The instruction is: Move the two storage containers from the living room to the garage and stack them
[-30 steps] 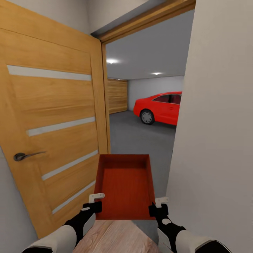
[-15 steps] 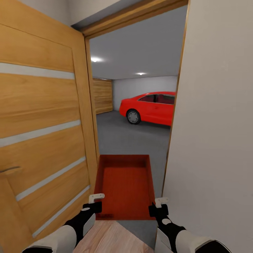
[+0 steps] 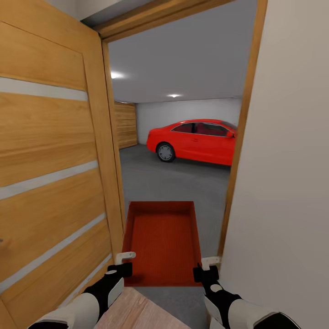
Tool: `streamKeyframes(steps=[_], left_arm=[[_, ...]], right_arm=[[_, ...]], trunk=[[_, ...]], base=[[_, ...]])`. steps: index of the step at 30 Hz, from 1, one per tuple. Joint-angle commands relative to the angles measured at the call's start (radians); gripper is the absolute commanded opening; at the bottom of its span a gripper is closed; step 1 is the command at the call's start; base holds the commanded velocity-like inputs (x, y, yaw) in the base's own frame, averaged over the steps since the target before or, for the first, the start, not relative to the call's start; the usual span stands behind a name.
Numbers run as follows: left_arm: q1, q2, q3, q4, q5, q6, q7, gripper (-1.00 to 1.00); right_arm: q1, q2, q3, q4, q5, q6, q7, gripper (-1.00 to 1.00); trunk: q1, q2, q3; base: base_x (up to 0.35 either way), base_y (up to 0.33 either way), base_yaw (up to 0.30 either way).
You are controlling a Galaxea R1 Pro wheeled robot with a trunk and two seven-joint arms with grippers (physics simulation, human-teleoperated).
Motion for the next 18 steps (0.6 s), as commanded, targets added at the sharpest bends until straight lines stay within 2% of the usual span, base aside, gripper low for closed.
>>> streamKeyframes(steps=[1, 7, 18], left_arm=[[0.000, 0.048, 0.016, 0.002, 0.008, 0.002, 0.023, -1.00], [0.000, 0.049, 0.016, 0.002, 0.008, 0.002, 0.023, -1.00], [0.000, 0.048, 0.016, 0.004, 0.008, 0.002, 0.023, -1.00]], right_arm=[[-0.002, 0.001, -0.066, -0.002, -0.015, -0.020, -0.004, -1.00], [-0.002, 0.000, -0.066, -0.002, -0.015, -0.020, -0.004, -1.00], [-0.002, -0.001, -0.066, -0.002, -0.023, -0.019, -0.004, -1.00]], trunk=[[0.001, -0.001, -0.002], [0.001, -0.001, -0.002], [0.001, -0.001, -0.002]], base=[[0.245, 0.230, -0.003], [0.245, 0.230, -0.030], [0.245, 0.230, -0.265]])
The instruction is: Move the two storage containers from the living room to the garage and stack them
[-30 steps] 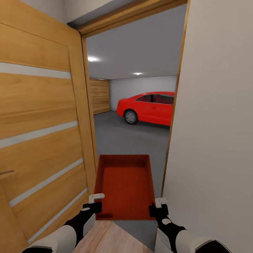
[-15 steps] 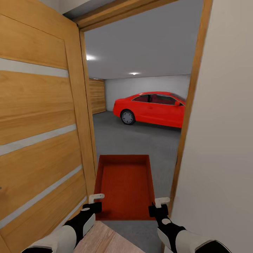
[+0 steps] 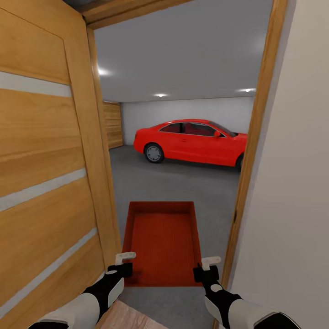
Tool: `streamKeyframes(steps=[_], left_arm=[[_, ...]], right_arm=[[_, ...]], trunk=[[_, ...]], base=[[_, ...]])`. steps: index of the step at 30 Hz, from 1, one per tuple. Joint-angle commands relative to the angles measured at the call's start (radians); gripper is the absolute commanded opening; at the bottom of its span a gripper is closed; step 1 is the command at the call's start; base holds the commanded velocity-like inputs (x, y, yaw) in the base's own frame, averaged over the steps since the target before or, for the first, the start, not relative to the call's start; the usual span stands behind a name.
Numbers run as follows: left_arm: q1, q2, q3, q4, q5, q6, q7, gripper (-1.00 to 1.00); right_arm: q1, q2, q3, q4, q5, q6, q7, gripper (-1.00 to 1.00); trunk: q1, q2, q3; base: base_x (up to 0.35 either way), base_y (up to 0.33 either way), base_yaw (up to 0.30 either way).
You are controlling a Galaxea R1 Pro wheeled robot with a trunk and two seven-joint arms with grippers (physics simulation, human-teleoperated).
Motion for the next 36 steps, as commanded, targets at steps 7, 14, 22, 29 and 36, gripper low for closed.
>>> streamKeyframes(steps=[7, 14, 22, 29, 36], left_arm=[[0.000, 0.050, 0.015, 0.002, 0.009, 0.002, 0.022, -1.00], [0.000, 0.049, 0.015, 0.001, 0.009, 0.002, 0.022, -1.00], [0.000, 0.049, 0.015, -0.001, 0.009, 0.002, 0.022, -1.00], [0.000, 0.049, 0.015, -0.002, 0.009, 0.002, 0.022, -1.00], [0.000, 0.049, 0.015, -0.004, 0.009, 0.002, 0.022, -1.00]], right_arm=[[-0.002, 0.001, -0.068, -0.001, -0.021, -0.022, -0.005, -1.00], [-0.002, 0.001, -0.068, -0.001, -0.021, -0.021, -0.005, -1.00], [-0.002, 0.001, -0.068, -0.001, -0.021, -0.022, -0.005, -1.00], [-0.002, 0.001, -0.068, -0.001, -0.021, -0.022, -0.005, -1.00], [-0.002, 0.001, -0.068, -0.001, -0.020, -0.022, -0.005, -1.00]], trunk=[[0.001, -0.001, -0.002], [0.001, -0.001, -0.002], [0.001, -0.001, -0.002], [0.001, -0.001, -0.002], [0.001, -0.001, -0.002]], base=[[0.245, 0.230, -0.285], [0.245, 0.230, -0.285], [0.245, 0.230, -0.285], [0.245, 0.230, -0.285], [0.245, 0.230, -0.277]])
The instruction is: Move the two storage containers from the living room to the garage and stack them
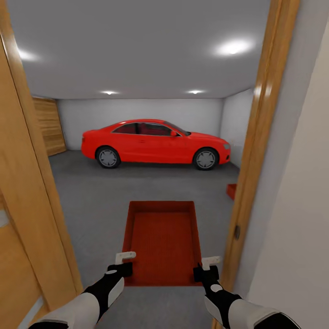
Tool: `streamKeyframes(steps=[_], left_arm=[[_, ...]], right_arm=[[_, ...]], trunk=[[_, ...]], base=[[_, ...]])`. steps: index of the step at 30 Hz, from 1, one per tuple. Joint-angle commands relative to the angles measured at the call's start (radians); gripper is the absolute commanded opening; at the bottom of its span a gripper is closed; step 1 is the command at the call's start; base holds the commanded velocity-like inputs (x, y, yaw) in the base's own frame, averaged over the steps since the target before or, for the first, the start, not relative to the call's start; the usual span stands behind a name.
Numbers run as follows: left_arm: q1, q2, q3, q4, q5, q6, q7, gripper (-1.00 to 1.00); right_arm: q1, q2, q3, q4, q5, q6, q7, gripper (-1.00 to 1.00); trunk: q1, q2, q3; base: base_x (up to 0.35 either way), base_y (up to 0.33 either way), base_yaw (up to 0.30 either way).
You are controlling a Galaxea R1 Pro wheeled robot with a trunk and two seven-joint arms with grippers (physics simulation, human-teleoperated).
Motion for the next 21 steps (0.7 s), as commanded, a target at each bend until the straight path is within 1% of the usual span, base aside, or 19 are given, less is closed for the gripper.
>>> streamKeyframes(steps=[1, 6, 8, 21], left_arm=[[0.000, 0.049, 0.017, 0.001, 0.008, 0.002, 0.022, -1.00], [0.000, 0.050, 0.016, -0.002, 0.008, 0.001, 0.022, -1.00], [0.000, 0.049, 0.015, -0.003, 0.008, 0.001, 0.022, -1.00], [0.000, 0.049, 0.015, -0.004, 0.007, 0.001, 0.023, -1.00]], right_arm=[[-0.002, 0.001, -0.067, -0.002, -0.019, -0.014, -0.004, -1.00], [-0.002, 0.001, -0.067, -0.002, -0.020, -0.015, -0.004, -1.00], [-0.002, 0.001, -0.067, -0.002, -0.020, -0.015, -0.004, -1.00], [-0.002, 0.002, -0.067, -0.002, -0.014, -0.014, -0.004, -1.00]], trunk=[[0.001, -0.001, -0.002], [0.001, -0.001, -0.002], [0.001, -0.001, -0.002], [0.001, -0.001, -0.002]], base=[[0.245, 0.230, -0.145], [0.243, 0.224, -0.034], [0.142, 0.125, -0.003], [0.019, 0.014, 0.000]])
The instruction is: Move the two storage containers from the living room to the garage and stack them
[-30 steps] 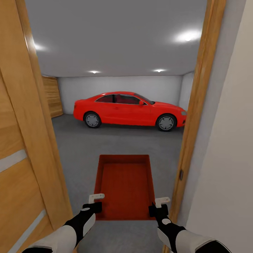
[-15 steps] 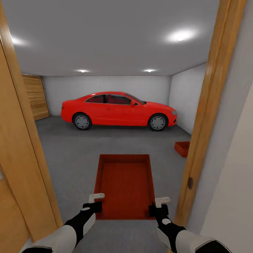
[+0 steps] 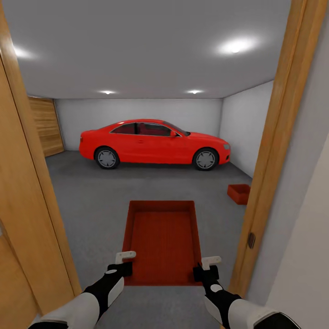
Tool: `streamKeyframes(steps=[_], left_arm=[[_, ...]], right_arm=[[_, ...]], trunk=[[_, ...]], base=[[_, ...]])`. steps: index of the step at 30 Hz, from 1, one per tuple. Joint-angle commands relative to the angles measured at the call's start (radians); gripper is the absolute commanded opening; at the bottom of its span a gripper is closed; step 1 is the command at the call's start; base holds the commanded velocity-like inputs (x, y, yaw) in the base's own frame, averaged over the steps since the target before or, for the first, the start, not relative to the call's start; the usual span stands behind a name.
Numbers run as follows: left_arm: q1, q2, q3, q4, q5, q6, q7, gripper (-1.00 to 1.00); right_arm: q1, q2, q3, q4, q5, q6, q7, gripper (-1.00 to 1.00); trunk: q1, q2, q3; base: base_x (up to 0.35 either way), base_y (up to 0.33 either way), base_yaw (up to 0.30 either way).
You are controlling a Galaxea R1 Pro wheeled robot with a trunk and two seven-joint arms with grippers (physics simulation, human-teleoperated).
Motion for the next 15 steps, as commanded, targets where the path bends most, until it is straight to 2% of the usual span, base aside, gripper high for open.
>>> streamKeyframes(steps=[1, 11, 15], left_arm=[[0.000, 0.047, 0.018, 0.001, 0.006, 0.002, 0.025, -1.00], [0.000, 0.047, 0.020, 0.000, 0.006, 0.002, 0.025, -1.00], [0.000, 0.047, 0.020, 0.000, 0.006, 0.002, 0.025, -1.00]], right_arm=[[-0.002, 0.000, -0.067, -0.003, -0.011, -0.007, -0.003, -1.00], [-0.002, 0.001, -0.067, -0.003, -0.013, -0.008, -0.003, -1.00], [-0.002, 0.000, -0.067, -0.003, -0.014, -0.008, -0.003, -1.00]], trunk=[[0.000, -0.001, -0.002], [0.000, -0.001, -0.002], [0.000, -0.001, -0.002]], base=[[0.125, 0.097, 0.000], [0.209, 0.183, 0.000], [0.061, 0.047, 0.000]])
